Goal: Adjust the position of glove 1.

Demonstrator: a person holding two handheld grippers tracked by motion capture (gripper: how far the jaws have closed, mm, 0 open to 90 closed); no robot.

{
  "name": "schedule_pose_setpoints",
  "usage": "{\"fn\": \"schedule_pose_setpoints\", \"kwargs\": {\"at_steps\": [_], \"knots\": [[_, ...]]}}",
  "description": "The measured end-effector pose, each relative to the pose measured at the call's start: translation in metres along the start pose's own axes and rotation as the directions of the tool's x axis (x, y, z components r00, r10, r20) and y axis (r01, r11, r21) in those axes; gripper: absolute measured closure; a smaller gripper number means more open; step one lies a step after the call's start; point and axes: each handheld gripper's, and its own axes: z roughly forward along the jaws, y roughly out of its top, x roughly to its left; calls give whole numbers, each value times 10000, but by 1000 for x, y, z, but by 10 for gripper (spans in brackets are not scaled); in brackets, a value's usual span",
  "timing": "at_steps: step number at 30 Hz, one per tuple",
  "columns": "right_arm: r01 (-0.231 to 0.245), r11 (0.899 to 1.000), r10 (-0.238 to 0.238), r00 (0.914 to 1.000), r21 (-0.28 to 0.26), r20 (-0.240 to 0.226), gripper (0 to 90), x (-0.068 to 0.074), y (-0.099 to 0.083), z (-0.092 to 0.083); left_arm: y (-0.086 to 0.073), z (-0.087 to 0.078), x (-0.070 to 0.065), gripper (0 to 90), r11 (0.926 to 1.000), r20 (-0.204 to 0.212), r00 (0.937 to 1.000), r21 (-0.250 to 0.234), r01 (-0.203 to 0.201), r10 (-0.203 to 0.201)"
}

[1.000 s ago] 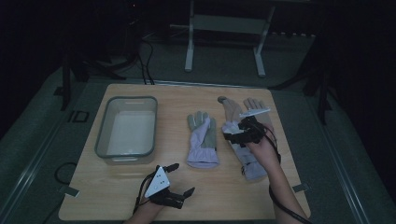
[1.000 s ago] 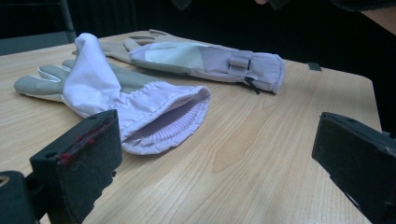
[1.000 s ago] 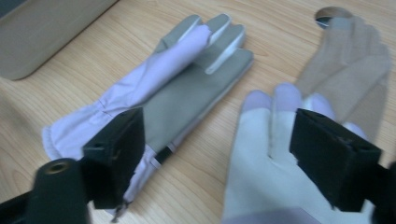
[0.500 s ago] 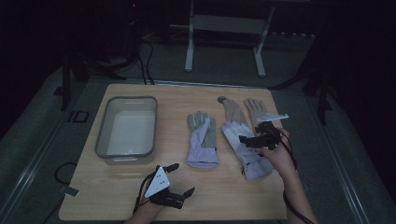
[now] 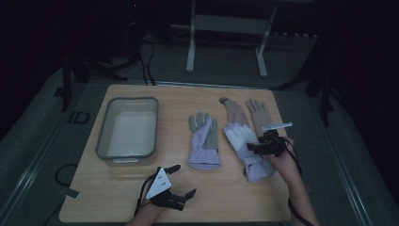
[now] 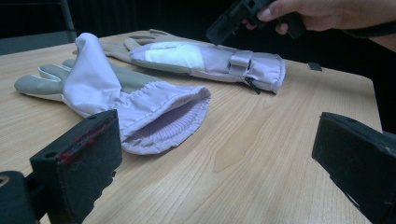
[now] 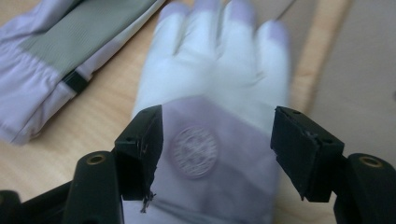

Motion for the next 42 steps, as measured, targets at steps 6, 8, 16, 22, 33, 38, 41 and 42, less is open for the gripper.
{"fn": "schedule_pose_setpoints", "kwargs": {"at_steps": [6, 8, 16, 22, 33, 38, 41, 42], "knots": [[302, 9985, -304, 9995, 446, 44, 372, -1, -15, 16, 0, 0, 0, 19, 10000, 7, 10000, 3, -22, 22], [161, 9986, -159, 9999, 495, -47, 394, -2, -19, 21, 0, 0, 0, 19, 10000, 9, 10000, 3, -33, 33], [-522, 9973, 538, 9981, 522, -308, 616, 4, -22, 21, 0, 0, 0, 19, 10000, 9, 10000, 8, -41, 41], [-1093, 9939, 1094, 9940, 122, -38, 707, 12, -23, 10, 0, 0, 0, 19, 10000, -7, 10000, 4, -3, 3], [-1767, 9817, 1788, 9836, -709, 240, 756, 31, -11, -30, 0, 0, 0, 19, 10000, -2, 10000, 11, -24, 24], [-1887, 9767, 1946, 9795, -1018, 512, 760, 41, 6, -42, 0, 0, 0, 19, 10000, -15, 10000, 8, -17, 17], [-2068, 9696, 2140, 9759, -1311, 433, 764, 47, 15, -47, 0, 0, 0, 19, 10000, -14, 10000, 8, -17, 17], [-2116, 9672, 2190, 9749, -1404, 390, 763, 50, 19, -48, 0, 0, 0, 19, 10000, -13, 10000, 6, -7, 7]]}}
